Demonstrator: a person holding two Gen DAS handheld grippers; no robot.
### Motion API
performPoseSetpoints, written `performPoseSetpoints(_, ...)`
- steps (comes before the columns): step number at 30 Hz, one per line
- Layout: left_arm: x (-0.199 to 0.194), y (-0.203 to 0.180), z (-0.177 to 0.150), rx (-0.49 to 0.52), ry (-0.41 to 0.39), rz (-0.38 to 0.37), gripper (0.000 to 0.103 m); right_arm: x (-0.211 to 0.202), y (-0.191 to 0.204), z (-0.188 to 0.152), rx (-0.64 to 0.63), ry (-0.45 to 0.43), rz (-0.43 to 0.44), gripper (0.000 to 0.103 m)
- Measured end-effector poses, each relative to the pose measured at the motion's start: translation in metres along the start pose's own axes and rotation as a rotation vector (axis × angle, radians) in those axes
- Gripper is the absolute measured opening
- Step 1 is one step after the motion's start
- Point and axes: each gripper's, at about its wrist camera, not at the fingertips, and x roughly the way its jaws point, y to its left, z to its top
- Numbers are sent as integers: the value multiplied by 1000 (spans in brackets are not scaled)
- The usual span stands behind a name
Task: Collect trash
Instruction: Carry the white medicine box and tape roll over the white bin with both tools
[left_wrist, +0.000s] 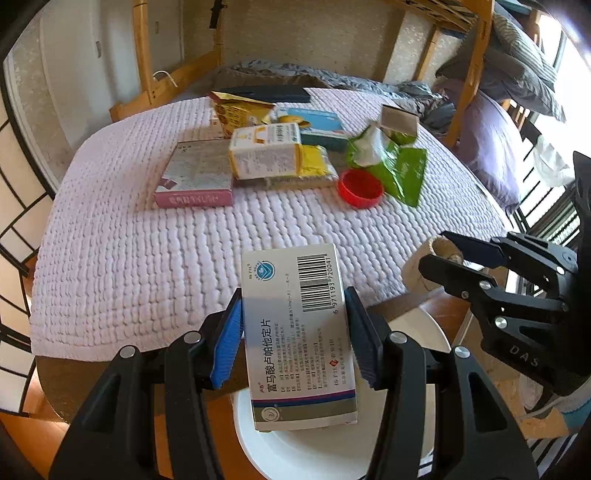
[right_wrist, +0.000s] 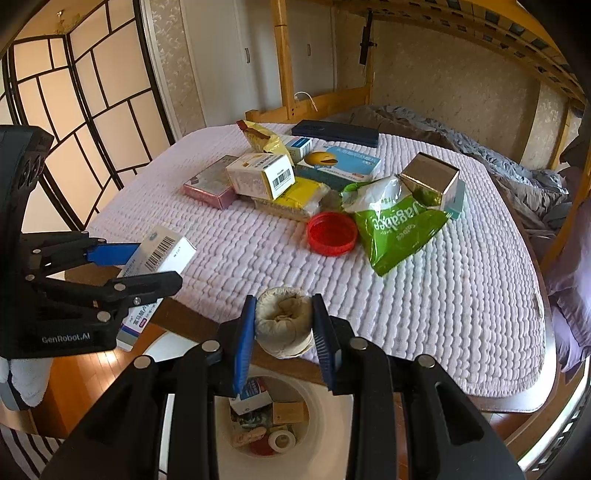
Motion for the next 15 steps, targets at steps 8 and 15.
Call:
performPoseSetpoints(8, -6, -17, -13, 56, 11, -30, 54, -7, 3, -13, 2, 18, 10, 30)
performPoseSetpoints(15, -8, -24, -24, 85, 30, -47, 54, -13, 7, -22, 3, 31, 18, 30)
